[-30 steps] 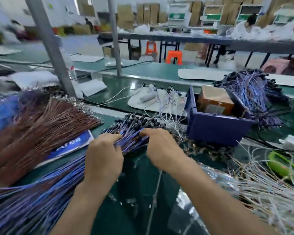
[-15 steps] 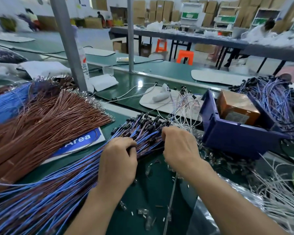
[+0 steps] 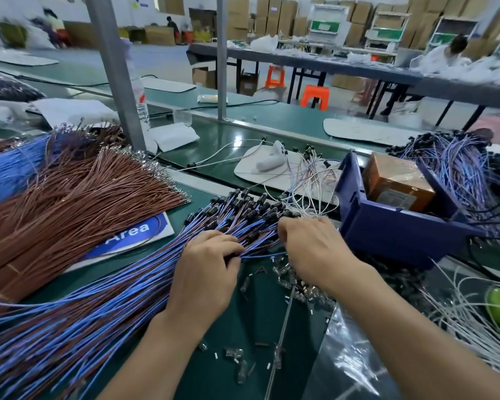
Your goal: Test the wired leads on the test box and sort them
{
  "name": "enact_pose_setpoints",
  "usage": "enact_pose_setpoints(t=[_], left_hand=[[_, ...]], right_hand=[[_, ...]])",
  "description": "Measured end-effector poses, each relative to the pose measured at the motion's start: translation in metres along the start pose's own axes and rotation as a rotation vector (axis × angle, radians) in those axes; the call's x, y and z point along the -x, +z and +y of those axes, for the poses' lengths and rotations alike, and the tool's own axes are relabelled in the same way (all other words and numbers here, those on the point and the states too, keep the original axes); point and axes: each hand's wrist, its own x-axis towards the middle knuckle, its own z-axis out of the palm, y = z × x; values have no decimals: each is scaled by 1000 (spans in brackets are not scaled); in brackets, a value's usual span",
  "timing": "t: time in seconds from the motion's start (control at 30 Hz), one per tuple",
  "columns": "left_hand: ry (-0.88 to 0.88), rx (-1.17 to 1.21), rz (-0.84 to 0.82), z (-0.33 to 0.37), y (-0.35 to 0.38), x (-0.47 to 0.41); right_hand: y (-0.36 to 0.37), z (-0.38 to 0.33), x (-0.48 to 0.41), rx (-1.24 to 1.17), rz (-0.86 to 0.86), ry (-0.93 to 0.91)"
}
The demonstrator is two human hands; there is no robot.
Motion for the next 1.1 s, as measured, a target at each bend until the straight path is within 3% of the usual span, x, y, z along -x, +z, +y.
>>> enact_pose_setpoints(t=[0.1, 0.37, 0.53, 0.7, 0.83, 0.97, 1.1], left_hand=[[-12, 32, 19, 0, 0, 1], [-62, 204, -38, 16, -15, 6], [-78, 154, -143, 26, -20, 10], [-90, 427, -216, 32, -17, 9], [-14, 553, -346, 51, -8, 12], [4, 534, -493, 63, -2, 6], [-122, 579, -441, 58, -16, -10]], right_hand=[[-14, 13, 6, -313, -2, 174], [-46, 45, 44, -929, -8, 253], [-52, 59, 74, -1143, 244, 357], [-49, 65, 102, -1964, 397, 394], [-40, 40, 102, -1936, 350, 398], [-55, 54, 107, -2204, 590, 442], [-49, 83, 122, -1933, 701, 541]])
